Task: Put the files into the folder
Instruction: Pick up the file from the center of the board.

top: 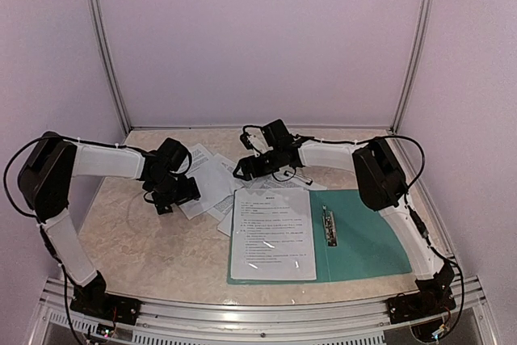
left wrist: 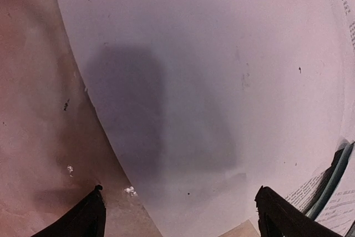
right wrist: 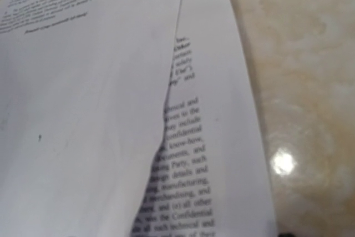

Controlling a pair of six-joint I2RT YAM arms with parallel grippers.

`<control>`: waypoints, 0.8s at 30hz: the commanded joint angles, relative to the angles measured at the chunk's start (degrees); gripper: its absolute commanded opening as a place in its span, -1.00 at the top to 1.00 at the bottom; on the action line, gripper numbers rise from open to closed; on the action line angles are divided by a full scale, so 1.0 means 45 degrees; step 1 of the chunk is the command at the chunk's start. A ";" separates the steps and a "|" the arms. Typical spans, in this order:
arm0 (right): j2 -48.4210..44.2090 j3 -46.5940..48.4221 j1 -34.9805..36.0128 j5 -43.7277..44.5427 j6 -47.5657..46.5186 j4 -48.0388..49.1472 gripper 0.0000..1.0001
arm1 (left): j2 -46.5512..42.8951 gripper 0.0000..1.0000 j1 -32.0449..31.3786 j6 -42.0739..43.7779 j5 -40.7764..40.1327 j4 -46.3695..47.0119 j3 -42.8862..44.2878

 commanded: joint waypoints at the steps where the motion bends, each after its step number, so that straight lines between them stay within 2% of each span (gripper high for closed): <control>1: 0.0490 0.0231 0.0112 -0.0678 0.0138 -0.0714 -0.45 | 0.0519 -0.80 0.0024 -0.0459 0.0916 0.0877 -0.0378; 8: 0.0640 0.0370 0.0235 -0.1247 0.0152 -0.0976 -0.29 | 0.0993 -0.74 -0.0096 -0.0736 0.1592 0.1546 -0.0410; 13: 0.0500 0.0373 0.0368 -0.1492 0.0118 -0.1045 -0.24 | 0.1318 -0.72 -0.0210 -0.0728 0.1544 0.1515 -0.0263; 24: 0.0363 0.0419 0.0522 -0.1537 -0.0096 -0.1429 0.01 | 0.1285 -0.70 -0.0615 -0.0591 0.0857 0.1190 -0.0322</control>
